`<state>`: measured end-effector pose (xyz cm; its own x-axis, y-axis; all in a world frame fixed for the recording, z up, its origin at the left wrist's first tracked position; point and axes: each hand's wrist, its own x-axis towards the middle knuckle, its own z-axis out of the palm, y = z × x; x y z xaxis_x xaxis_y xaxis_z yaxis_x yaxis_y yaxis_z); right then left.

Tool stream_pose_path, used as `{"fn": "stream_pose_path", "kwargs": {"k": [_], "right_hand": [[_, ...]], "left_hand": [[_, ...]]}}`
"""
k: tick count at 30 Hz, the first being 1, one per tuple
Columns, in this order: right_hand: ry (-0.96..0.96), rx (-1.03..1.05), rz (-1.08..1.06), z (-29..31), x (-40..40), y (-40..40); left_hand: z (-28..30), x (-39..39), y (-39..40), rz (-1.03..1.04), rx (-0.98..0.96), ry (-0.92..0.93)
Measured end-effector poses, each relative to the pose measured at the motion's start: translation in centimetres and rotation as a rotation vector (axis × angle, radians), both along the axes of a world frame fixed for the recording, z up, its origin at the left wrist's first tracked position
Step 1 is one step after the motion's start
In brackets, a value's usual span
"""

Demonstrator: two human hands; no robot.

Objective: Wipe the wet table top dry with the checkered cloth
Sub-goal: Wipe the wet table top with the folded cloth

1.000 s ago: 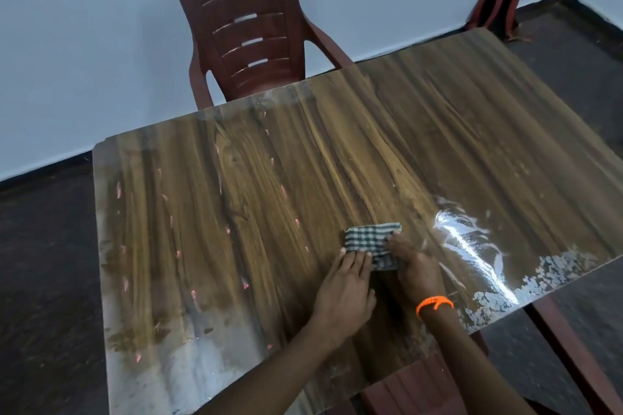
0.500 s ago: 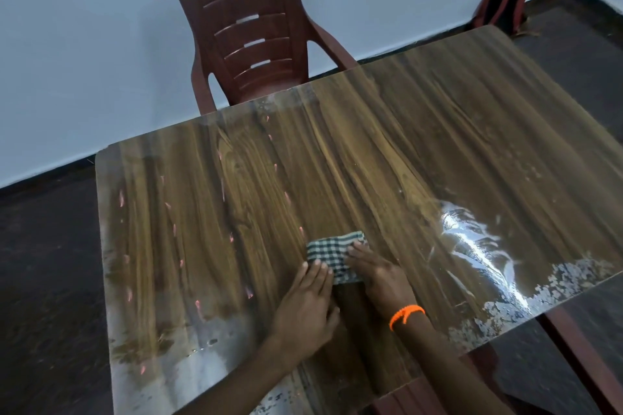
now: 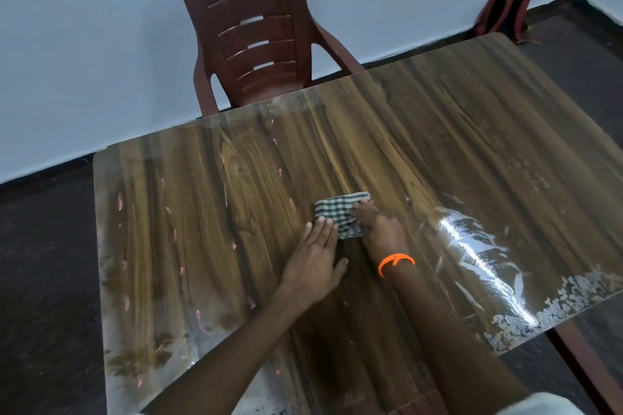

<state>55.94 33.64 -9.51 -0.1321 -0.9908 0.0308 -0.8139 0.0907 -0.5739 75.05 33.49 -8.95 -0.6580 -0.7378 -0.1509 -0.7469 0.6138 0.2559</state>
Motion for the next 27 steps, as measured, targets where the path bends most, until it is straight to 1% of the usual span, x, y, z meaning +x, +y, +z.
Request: {"fn": "stream_pose_path", "kwargs": {"k": [2,5,8,10,12,13,17,19,23,27], "right_hand": [[0.001,0.003,0.082,-0.1,2.1,-0.4],[-0.016,0.000,0.171,0.0,4.2,1.5],[-0.027,-0.041,0.228,0.3,3.7,5.0],[-0.026,-0.050,0.207,0.2,2.3,6.6],[0.006,-0.045,0.140,0.2,0.5,7.2],[0.022,-0.042,0.101,0.3,-0.3,7.0],[0.085,-0.035,-0.062,0.4,-2.5,3.1],[0.091,-0.040,-0.089,0.5,-2.6,0.3],[0.028,-0.034,-0.028,0.2,-1.0,-5.0],[-0.004,-0.058,0.098,-0.6,2.3,-7.1]], "left_hand": [[-0.1,2.4,0.3,0.034,0.010,0.034],[0.0,5.3,2.8,0.050,0.017,0.056],[0.5,5.2,6.1,0.070,0.028,0.069],[0.9,3.5,6.9,0.074,0.028,0.085],[1.1,1.1,6.3,0.064,0.044,0.125],[1.3,-0.1,5.5,0.046,0.051,0.111],[1.1,-3.5,0.7,-0.046,0.007,-0.024],[1.0,-3.8,-2.1,-0.063,-0.040,-0.067],[1.1,-1.8,-6.8,-0.034,-0.090,-0.148],[1.0,2.2,-7.3,0.030,-0.070,-0.173]]}}
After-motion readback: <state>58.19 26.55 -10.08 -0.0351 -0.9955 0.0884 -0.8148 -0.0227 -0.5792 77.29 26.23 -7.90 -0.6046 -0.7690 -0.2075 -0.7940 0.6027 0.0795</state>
